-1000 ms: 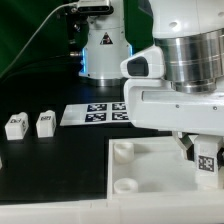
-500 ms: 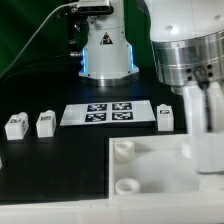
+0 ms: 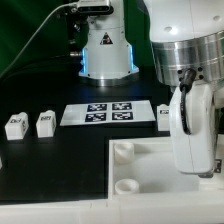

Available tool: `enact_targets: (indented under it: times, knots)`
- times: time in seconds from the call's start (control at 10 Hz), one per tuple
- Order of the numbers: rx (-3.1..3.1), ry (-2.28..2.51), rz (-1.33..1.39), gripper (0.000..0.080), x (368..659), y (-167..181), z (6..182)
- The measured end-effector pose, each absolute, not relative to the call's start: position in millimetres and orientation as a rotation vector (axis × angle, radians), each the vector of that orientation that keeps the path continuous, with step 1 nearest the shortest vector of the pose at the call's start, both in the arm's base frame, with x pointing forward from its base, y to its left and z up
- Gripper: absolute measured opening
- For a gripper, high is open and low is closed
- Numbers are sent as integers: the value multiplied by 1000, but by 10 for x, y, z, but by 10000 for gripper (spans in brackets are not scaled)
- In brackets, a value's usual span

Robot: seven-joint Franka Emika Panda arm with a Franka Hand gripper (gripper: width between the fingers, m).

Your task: Assemble one leg

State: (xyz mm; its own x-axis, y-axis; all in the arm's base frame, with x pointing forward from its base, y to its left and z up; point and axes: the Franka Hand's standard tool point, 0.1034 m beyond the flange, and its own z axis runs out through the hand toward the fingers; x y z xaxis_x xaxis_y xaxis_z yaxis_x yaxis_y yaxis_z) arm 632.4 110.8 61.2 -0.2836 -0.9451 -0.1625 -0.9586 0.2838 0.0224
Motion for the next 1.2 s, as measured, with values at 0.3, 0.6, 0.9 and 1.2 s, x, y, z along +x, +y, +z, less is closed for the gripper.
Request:
enact_targets:
  times: [0.3, 0.6, 0.9, 1.2]
  knots:
    - [-2309, 1925, 115, 628, 6265, 1257, 651]
    - [-2539, 1612, 90, 648, 6218, 1260, 650]
    - [-2878, 950, 7, 648, 6283, 1230, 690]
    - [-2984, 528, -71, 648, 6360, 1156, 708]
